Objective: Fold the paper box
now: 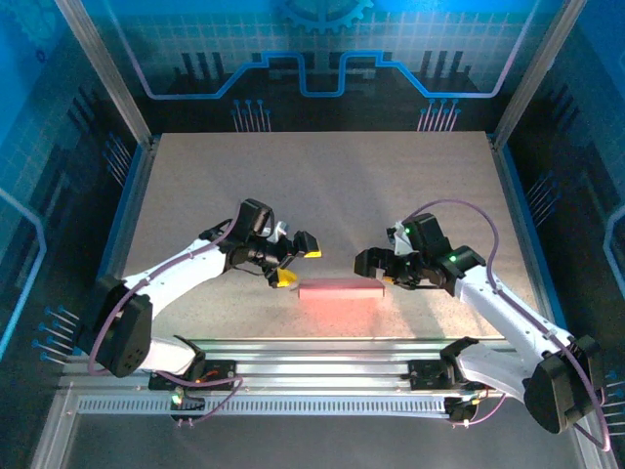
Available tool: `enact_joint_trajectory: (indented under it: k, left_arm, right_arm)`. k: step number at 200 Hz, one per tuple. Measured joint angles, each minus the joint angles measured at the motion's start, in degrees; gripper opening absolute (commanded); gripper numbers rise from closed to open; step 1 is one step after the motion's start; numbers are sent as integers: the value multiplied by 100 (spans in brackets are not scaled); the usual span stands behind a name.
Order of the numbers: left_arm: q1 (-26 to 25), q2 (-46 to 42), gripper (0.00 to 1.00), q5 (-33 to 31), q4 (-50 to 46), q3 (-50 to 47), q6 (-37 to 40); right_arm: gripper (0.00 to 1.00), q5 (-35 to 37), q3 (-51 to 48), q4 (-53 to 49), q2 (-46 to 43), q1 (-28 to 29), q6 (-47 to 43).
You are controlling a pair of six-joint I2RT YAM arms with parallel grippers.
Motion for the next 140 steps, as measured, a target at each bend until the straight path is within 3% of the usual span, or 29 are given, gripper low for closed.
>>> enact_joint_trajectory:
  k: [77,140]
  left_arm:
    - [2,96,99,-28,-293,68,273]
    - [-372,96,99,-376,-763,-170,632]
  right_arm:
    - [100,28,4,2,103,-39,-94]
    - [100,46,-505,-136,249,39,-380]
